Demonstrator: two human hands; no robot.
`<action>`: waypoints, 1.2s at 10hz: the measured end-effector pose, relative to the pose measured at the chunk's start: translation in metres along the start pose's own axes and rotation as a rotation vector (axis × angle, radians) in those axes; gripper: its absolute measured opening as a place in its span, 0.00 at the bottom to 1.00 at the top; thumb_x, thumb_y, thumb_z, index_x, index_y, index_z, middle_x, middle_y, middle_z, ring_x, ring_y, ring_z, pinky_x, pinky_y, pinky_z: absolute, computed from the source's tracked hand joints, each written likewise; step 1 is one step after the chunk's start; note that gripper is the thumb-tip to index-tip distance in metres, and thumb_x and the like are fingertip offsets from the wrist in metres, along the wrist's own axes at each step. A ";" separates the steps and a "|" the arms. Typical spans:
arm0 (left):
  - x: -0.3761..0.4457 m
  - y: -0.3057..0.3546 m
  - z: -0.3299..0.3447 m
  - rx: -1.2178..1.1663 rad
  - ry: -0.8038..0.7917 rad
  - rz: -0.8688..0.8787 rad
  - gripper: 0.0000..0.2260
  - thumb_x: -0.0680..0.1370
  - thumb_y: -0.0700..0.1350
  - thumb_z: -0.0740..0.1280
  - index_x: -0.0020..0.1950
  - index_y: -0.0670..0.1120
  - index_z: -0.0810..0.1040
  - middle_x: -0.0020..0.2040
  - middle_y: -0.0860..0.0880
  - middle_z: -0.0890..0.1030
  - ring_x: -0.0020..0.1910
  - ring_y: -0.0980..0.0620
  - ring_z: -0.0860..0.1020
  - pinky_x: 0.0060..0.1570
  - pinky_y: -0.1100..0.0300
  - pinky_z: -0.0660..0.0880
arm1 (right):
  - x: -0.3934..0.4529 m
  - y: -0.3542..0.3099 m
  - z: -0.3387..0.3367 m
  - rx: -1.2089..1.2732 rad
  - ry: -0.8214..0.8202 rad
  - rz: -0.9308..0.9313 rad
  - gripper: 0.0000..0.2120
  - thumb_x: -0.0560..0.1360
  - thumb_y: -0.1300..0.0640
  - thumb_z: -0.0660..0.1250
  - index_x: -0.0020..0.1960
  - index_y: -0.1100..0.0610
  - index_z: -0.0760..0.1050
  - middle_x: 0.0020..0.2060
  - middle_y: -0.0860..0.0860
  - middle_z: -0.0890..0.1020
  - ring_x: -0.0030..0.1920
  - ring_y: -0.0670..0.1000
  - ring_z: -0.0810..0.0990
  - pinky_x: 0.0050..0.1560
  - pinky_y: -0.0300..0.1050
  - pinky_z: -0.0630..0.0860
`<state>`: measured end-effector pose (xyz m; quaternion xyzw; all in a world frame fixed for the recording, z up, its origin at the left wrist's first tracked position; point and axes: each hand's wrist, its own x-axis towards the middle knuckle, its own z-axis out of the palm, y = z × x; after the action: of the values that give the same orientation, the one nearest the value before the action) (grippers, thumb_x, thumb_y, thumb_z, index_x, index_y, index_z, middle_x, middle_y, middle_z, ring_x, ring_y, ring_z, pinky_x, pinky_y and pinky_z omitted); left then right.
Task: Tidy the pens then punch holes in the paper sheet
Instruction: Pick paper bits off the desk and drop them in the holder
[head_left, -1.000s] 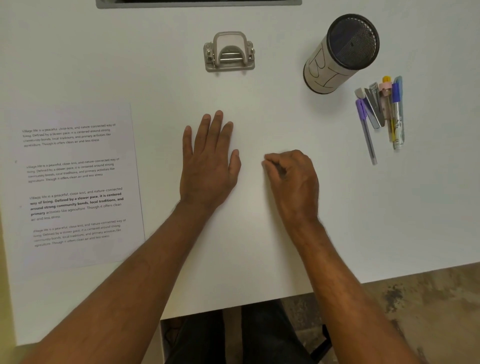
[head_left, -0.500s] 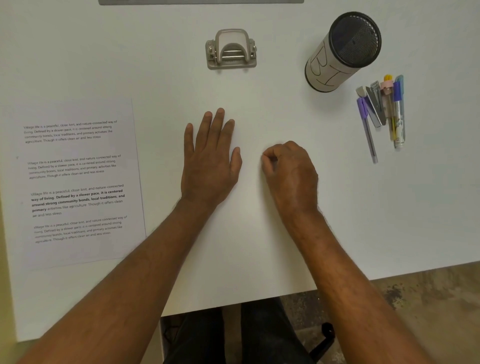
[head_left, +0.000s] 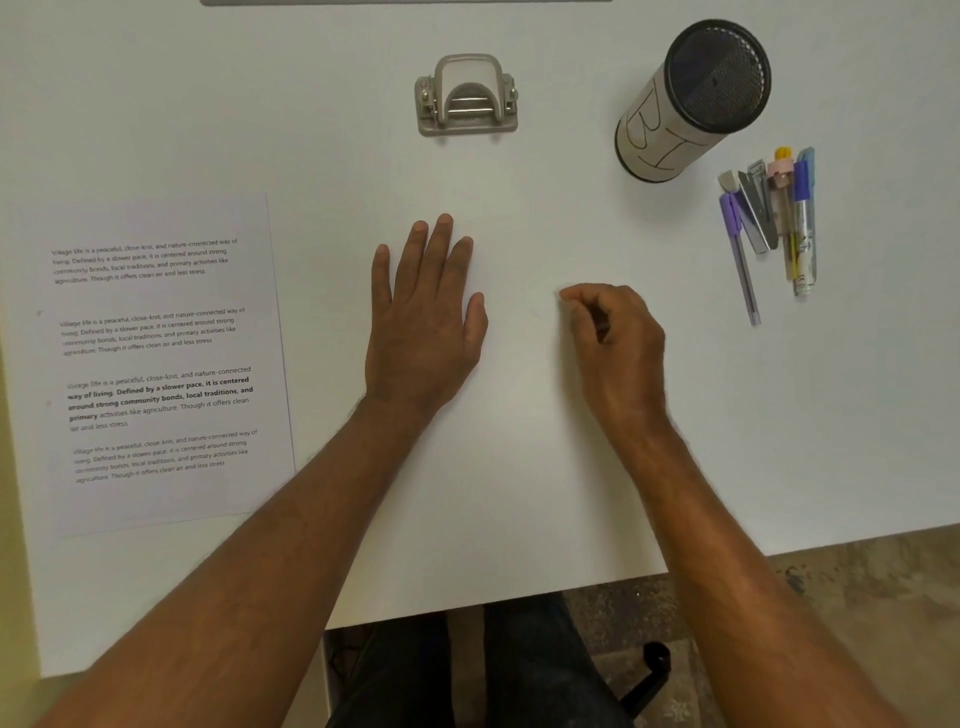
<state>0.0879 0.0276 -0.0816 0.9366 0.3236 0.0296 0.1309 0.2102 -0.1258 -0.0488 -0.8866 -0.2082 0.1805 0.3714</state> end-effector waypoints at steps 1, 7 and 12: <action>0.000 0.000 0.000 0.002 -0.007 -0.001 0.26 0.85 0.53 0.53 0.83 0.47 0.61 0.86 0.46 0.57 0.85 0.46 0.54 0.83 0.39 0.50 | 0.004 0.006 -0.005 -0.046 -0.061 -0.087 0.05 0.81 0.58 0.70 0.54 0.51 0.83 0.50 0.44 0.82 0.49 0.44 0.80 0.54 0.41 0.79; 0.001 0.000 0.000 0.015 -0.010 -0.002 0.26 0.85 0.53 0.52 0.83 0.47 0.62 0.86 0.46 0.58 0.85 0.45 0.54 0.83 0.39 0.50 | 0.041 0.012 -0.006 -0.285 -0.271 -0.395 0.04 0.78 0.46 0.72 0.53 0.39 0.84 0.40 0.36 0.73 0.48 0.40 0.70 0.43 0.43 0.72; 0.000 0.000 0.000 0.008 0.001 -0.003 0.26 0.85 0.53 0.53 0.83 0.46 0.62 0.85 0.46 0.58 0.85 0.46 0.54 0.83 0.39 0.51 | 0.017 -0.004 0.003 -0.074 -0.062 -0.164 0.09 0.82 0.65 0.58 0.50 0.55 0.75 0.50 0.48 0.75 0.50 0.47 0.75 0.52 0.39 0.71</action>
<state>0.0881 0.0280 -0.0817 0.9366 0.3252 0.0286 0.1271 0.2219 -0.1129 -0.0509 -0.8737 -0.2981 0.1693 0.3453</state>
